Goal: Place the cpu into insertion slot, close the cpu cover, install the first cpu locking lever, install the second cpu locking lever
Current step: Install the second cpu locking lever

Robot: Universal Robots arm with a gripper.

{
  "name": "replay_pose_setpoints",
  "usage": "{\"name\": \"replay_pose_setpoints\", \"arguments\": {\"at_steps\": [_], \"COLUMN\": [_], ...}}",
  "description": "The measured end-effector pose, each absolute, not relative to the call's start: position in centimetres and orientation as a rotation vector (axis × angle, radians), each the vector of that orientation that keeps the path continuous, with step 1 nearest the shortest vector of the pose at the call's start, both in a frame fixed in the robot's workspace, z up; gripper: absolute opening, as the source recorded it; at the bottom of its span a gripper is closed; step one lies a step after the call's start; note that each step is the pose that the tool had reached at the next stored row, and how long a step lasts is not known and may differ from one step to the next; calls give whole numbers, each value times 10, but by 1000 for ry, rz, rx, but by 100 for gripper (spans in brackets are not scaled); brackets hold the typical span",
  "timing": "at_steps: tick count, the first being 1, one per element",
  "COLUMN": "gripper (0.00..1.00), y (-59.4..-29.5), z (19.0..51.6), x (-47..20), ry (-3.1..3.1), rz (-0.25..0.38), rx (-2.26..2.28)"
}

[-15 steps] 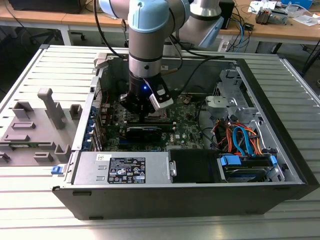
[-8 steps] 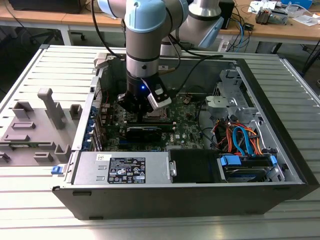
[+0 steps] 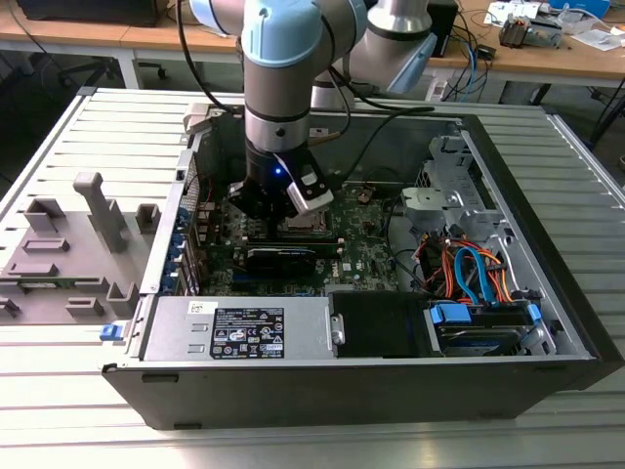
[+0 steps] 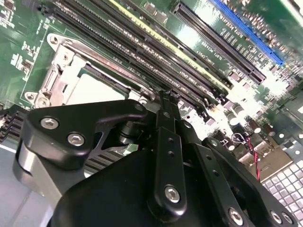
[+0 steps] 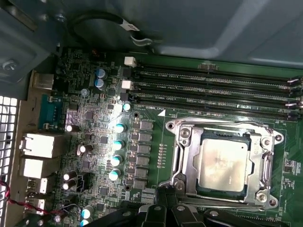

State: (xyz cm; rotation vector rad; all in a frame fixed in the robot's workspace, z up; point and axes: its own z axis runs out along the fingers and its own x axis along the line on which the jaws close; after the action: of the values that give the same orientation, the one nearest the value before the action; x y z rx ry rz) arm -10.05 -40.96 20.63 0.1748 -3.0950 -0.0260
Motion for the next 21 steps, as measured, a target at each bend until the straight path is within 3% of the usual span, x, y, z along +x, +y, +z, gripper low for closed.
{"name": "replay_pose_setpoints", "arguments": {"at_steps": [21], "gripper": [11], "y": [-406], "z": [201], "x": [-105], "ry": [-3095], "rz": [-38], "rx": [184]}}
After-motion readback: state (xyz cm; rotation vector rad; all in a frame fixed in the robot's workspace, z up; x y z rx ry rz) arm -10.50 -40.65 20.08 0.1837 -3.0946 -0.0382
